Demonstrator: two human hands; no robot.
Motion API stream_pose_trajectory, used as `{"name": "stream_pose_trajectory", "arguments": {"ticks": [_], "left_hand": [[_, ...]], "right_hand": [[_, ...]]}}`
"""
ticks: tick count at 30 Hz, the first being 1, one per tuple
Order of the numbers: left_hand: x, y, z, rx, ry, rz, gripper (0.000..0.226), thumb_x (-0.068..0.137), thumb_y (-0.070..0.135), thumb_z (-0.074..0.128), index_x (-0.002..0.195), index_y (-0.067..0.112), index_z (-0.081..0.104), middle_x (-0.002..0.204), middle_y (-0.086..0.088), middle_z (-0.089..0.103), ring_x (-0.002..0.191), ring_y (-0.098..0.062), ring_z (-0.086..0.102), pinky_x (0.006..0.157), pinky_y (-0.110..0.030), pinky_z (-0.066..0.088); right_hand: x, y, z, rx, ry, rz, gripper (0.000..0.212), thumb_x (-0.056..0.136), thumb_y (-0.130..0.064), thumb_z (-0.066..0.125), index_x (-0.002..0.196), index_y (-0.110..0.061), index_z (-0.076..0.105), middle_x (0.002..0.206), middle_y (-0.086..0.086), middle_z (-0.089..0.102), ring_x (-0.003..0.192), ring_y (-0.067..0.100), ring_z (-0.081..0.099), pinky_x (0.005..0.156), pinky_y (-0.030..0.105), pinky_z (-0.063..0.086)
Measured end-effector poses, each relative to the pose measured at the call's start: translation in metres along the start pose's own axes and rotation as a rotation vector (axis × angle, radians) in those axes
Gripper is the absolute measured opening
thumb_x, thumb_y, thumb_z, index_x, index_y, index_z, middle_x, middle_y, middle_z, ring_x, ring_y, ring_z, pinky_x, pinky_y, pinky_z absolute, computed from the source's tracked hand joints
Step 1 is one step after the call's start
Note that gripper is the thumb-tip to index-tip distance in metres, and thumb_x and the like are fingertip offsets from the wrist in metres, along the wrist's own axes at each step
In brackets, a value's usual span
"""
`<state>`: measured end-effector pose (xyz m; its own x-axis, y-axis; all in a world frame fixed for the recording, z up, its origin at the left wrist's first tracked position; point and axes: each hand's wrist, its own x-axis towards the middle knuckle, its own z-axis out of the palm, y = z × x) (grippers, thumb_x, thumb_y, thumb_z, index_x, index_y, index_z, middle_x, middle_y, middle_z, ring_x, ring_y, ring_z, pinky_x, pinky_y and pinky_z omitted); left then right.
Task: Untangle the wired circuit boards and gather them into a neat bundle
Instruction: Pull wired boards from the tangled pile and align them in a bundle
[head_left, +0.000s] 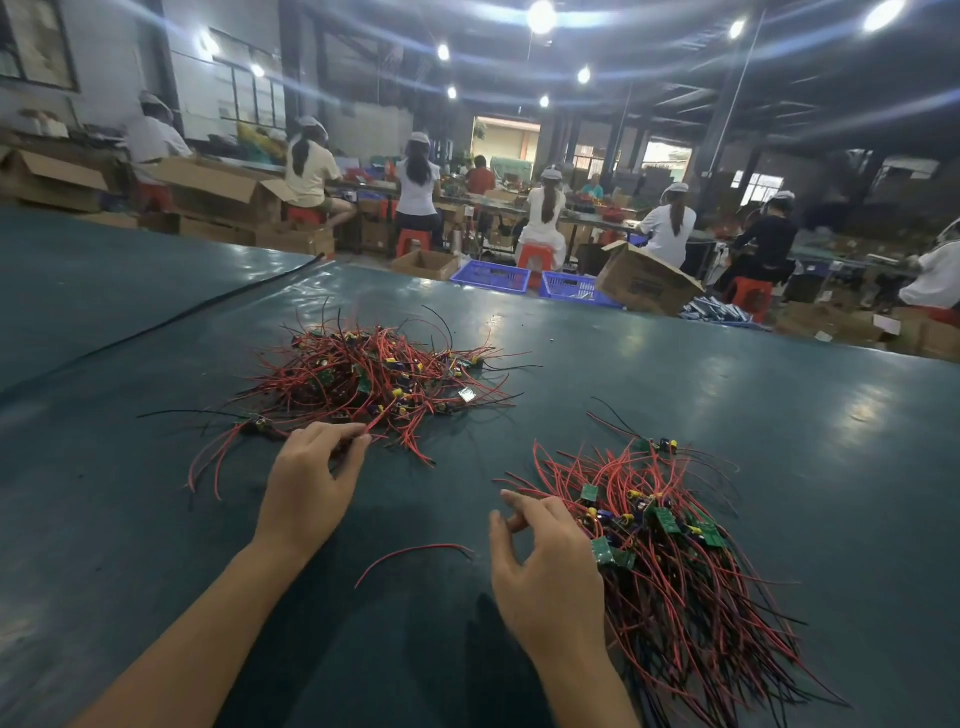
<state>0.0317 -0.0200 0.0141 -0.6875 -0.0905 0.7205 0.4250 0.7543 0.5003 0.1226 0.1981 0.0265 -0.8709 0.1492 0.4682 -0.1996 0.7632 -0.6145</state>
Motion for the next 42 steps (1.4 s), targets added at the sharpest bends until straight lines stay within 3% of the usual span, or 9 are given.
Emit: {"name": "stream_pose_trajectory", "arguments": {"ticks": [5,8,12,15,21,24,27,34,42], "left_hand": [[-0.002,0.055,-0.003,-0.283,0.159,0.204,0.016,0.093,0.011,0.058,0.104,0.005,0.069,0.096,0.002,0.067,0.083,-0.006,0.060,0.077,-0.014,0.047],[-0.012,0.084,0.005,-0.640,0.119,-0.122,0.019,0.096,0.012,0.053,0.109,0.014,0.066,0.091,0.001,0.072,0.081,-0.009,0.067,0.073,-0.016,0.052],[-0.022,0.105,0.015,-1.110,-0.043,-0.595,0.021,0.097,0.005,0.048,0.105,0.008,0.068,0.086,-0.001,0.074,0.079,-0.014,0.070,0.066,-0.021,0.056],[-0.026,0.111,0.015,-1.342,-0.153,-0.766,0.016,0.097,0.004,0.048,0.102,0.005,0.063,0.087,-0.010,0.073,0.076,-0.019,0.071,0.065,-0.024,0.058],[-0.032,0.118,0.015,-1.367,-0.340,-0.802,0.002,0.086,0.005,0.060,0.087,0.005,0.059,0.078,-0.010,0.072,0.061,-0.016,0.068,0.053,-0.021,0.054],[-0.034,0.117,0.015,-1.337,-0.381,-0.739,0.023,0.065,0.015,0.074,0.080,0.006,0.060,0.078,-0.010,0.072,0.063,-0.015,0.069,0.053,-0.018,0.052],[-0.034,0.117,0.015,-1.276,-0.398,-0.678,0.031,0.055,0.016,0.081,0.082,0.006,0.069,0.082,-0.012,0.074,0.071,-0.016,0.071,0.058,-0.019,0.053],[-0.028,0.115,0.016,-1.168,-0.420,-0.632,0.019,0.066,0.006,0.076,0.084,0.001,0.070,0.070,-0.014,0.072,0.063,-0.015,0.070,0.057,-0.017,0.052],[-0.019,0.112,0.002,-1.149,-0.523,-0.579,0.020,0.060,0.016,0.080,0.078,0.008,0.075,0.074,-0.017,0.072,0.067,-0.018,0.070,0.060,-0.020,0.054]], "right_hand": [[0.000,-0.002,0.004,0.219,0.019,-0.026,0.021,0.093,-0.040,0.059,0.082,-0.027,0.071,0.073,-0.016,0.062,0.073,0.004,0.059,0.065,0.025,0.048],[-0.002,-0.006,0.008,0.360,-0.035,-0.023,0.037,0.095,-0.042,0.056,0.069,-0.017,0.067,0.062,-0.007,0.059,0.059,0.010,0.053,0.056,0.034,0.044],[0.000,-0.012,0.009,0.536,-0.059,0.035,0.031,0.095,-0.041,0.053,0.092,-0.017,0.073,0.061,-0.020,0.057,0.056,0.000,0.050,0.055,0.012,0.035],[0.003,-0.014,0.006,0.632,-0.025,0.095,0.025,0.097,-0.032,0.054,0.088,-0.019,0.073,0.063,-0.017,0.063,0.054,-0.001,0.052,0.055,0.012,0.037],[0.007,-0.010,0.004,0.765,0.122,0.221,0.031,0.096,-0.023,0.057,0.071,-0.019,0.074,0.069,0.006,0.069,0.060,0.008,0.058,0.059,0.021,0.048],[0.009,-0.008,0.005,0.798,0.134,0.239,0.030,0.095,-0.019,0.059,0.074,-0.029,0.078,0.074,0.008,0.072,0.067,0.014,0.063,0.066,0.030,0.053],[0.008,-0.009,0.005,0.822,0.117,0.243,0.036,0.095,-0.014,0.059,0.074,-0.035,0.079,0.073,0.002,0.074,0.068,0.009,0.065,0.067,0.022,0.055],[0.019,-0.004,-0.006,1.014,0.229,0.540,0.027,0.096,-0.018,0.059,0.077,-0.014,0.077,0.042,-0.012,0.042,0.035,0.000,0.033,0.035,0.014,0.029],[0.032,0.023,-0.030,1.167,0.430,0.629,0.020,0.096,-0.018,0.059,0.085,-0.012,0.075,0.057,-0.008,0.045,0.035,0.000,0.026,0.031,0.014,0.022]]}}
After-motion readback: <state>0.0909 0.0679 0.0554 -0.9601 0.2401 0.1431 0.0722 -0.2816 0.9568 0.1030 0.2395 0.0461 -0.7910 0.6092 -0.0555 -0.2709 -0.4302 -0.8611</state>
